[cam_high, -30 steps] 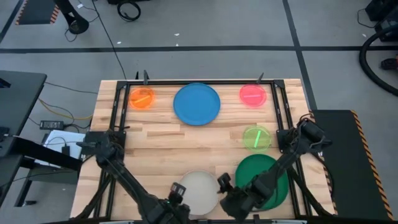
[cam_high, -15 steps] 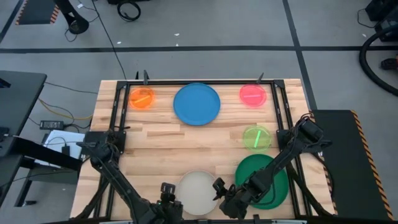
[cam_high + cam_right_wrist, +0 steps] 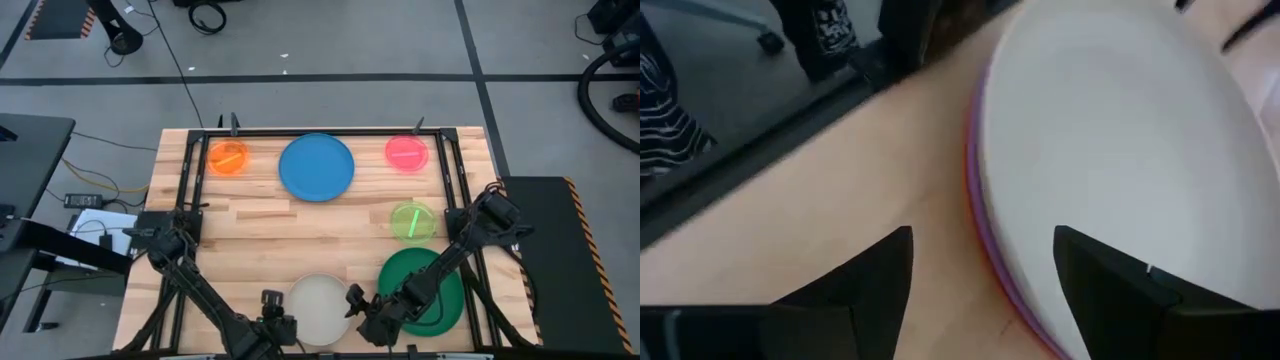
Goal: Stack plastic plates
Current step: Stack the gray plate on top of the purple plate, then stack the stacked plates on top of the dark green plate
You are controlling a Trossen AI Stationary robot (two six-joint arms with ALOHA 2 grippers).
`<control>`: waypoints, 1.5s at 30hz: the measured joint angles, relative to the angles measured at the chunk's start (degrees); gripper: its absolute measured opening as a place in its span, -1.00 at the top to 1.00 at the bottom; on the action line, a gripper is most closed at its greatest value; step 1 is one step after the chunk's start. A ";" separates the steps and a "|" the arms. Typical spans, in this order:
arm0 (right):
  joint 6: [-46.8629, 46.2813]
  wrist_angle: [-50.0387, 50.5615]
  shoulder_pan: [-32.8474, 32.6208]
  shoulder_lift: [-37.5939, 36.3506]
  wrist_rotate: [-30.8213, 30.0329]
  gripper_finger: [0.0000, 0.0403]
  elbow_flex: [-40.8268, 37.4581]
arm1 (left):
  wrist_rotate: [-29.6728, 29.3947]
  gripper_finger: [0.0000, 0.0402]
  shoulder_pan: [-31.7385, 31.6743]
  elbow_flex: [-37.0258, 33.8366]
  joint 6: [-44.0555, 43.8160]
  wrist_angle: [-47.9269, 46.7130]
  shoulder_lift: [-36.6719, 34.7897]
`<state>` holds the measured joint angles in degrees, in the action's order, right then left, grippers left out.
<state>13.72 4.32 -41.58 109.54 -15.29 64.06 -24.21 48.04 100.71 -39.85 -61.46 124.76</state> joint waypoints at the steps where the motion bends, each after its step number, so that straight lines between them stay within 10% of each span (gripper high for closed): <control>1: -0.03 0.16 0.42 0.00 0.20 -0.24 -0.24 | 0.48 0.18 -0.16 0.00 -0.07 0.21 -0.01; 26: 7.14 2.87 2.47 0.00 2.66 -0.13 -0.64 | -0.04 0.18 -2.51 0.03 -8.16 -11.56 -7.92; 45: 8.54 2.45 3.93 2.05 7.35 0.48 0.48 | -2.79 0.18 -1.47 0.07 -12.05 -12.77 -9.83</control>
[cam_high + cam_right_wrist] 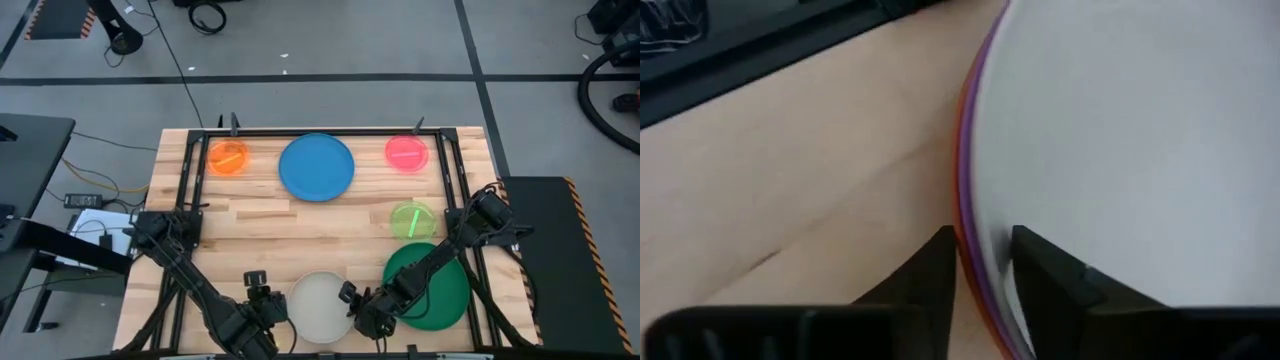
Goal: Stack plastic plates
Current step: Stack the stacked plates on top of the dark green plate
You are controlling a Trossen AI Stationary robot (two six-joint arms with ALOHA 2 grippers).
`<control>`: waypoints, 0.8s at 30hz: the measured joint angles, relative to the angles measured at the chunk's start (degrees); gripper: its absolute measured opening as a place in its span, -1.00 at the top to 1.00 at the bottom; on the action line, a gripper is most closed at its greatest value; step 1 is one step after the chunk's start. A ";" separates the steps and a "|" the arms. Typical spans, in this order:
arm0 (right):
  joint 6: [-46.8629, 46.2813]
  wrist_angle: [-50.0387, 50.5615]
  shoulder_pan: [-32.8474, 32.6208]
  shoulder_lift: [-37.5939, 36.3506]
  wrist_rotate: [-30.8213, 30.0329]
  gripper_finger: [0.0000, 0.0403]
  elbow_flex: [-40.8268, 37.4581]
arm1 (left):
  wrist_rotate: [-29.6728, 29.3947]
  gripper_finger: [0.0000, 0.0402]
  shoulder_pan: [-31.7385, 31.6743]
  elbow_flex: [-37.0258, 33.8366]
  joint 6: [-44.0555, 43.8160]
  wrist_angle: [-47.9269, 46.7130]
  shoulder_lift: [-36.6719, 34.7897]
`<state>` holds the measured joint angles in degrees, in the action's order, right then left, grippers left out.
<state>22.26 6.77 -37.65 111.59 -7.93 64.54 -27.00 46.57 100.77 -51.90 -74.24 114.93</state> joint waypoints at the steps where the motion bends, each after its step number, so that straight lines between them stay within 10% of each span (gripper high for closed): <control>1: -0.43 0.15 0.27 -0.02 0.63 0.53 0.06 | 0.00 0.18 0.00 0.00 0.00 -0.12 0.00; 14: -3.82 19.41 0.05 -0.39 -4.12 0.84 12.46 | -1.24 0.18 0.01 0.00 -3.08 -7.57 0.00; 24: -41.61 63.08 -8.52 -0.77 -13.22 0.88 34.11 | -11.07 0.18 -0.88 0.00 -3.29 -10.26 0.00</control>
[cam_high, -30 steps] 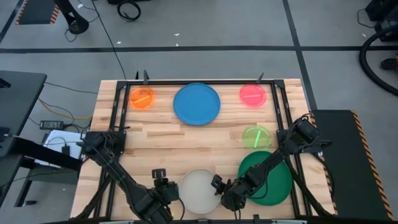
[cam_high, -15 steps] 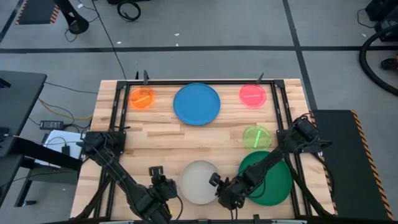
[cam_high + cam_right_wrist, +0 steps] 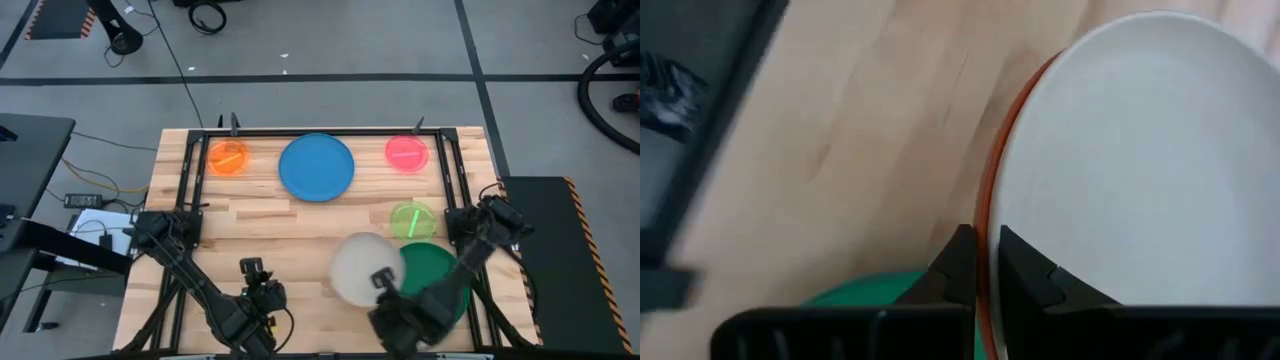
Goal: Stack plastic plates
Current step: Stack the stacked plates on top of the dark green plate
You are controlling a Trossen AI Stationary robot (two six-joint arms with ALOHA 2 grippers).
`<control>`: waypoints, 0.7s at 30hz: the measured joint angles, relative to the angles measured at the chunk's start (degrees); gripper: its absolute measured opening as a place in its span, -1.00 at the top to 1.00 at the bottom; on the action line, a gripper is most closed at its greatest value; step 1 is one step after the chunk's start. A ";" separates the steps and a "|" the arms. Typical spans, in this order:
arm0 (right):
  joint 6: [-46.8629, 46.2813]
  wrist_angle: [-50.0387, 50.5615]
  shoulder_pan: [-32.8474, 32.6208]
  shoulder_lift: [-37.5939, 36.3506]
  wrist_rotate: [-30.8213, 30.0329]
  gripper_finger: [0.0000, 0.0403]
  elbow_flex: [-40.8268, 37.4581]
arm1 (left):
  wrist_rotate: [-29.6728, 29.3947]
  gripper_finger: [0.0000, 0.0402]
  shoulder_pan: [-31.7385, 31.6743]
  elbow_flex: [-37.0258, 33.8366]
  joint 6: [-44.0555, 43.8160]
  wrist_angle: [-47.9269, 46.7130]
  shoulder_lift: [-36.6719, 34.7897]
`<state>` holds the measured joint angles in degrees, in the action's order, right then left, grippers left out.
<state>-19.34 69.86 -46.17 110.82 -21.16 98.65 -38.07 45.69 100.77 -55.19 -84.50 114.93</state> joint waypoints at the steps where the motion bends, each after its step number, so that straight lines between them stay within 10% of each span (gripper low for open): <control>1: -5.07 2.66 -1.36 -0.04 -0.02 0.88 0.67 | -1.16 0.18 -0.22 0.00 -0.03 -0.09 0.00; 12: -47.63 10.81 -17.19 0.07 1.46 0.88 -3.21 | -6.48 0.18 -2.18 0.00 0.29 1.39 0.00; 21: -57.53 -0.56 -21.33 0.12 1.33 0.83 -17.31 | -8.75 0.18 -2.51 0.00 0.36 4.25 0.02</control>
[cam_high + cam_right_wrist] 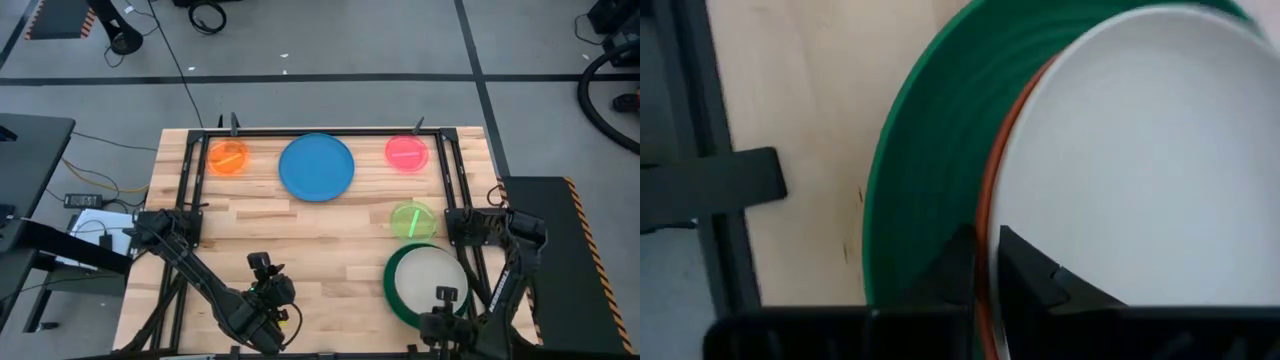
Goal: Stack plastic plates
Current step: Stack the stacked plates on top of the dark green plate, then stack the stacked plates on top of the light blue plate
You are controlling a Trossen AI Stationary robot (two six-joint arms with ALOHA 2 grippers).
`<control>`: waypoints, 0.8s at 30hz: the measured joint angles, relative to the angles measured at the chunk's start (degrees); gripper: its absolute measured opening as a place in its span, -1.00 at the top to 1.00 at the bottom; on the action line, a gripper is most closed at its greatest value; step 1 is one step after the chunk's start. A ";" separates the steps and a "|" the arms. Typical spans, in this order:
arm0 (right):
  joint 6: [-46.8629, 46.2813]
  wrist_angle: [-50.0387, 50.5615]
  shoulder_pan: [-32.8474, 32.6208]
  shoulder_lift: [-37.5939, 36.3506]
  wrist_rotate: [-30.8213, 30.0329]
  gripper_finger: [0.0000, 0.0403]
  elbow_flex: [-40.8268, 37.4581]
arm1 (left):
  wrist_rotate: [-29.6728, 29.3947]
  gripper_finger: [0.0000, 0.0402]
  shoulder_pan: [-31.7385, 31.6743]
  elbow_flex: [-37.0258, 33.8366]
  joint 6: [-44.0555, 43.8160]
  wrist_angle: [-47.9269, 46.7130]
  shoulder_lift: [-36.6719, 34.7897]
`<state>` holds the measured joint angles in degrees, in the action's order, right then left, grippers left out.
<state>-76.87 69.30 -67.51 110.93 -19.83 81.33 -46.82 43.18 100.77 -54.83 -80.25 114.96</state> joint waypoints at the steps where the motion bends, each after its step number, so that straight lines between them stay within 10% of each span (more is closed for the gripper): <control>1: -0.06 -1.57 0.00 -0.01 -0.03 0.82 -1.14 | -0.05 0.18 0.00 0.00 0.00 0.02 0.00; 13: 1.33 -1.24 3.73 -0.28 7.03 0.16 2.62 | -0.05 0.18 0.07 0.00 1.26 0.02 0.00; 24: 0.29 15.26 6.98 -18.01 -2.97 -0.30 -1.42 | -3.07 0.18 0.74 -0.02 1.52 3.20 0.00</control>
<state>-76.58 84.55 -60.53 92.93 -22.79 79.91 -49.89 43.92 100.75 -53.31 -77.05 114.96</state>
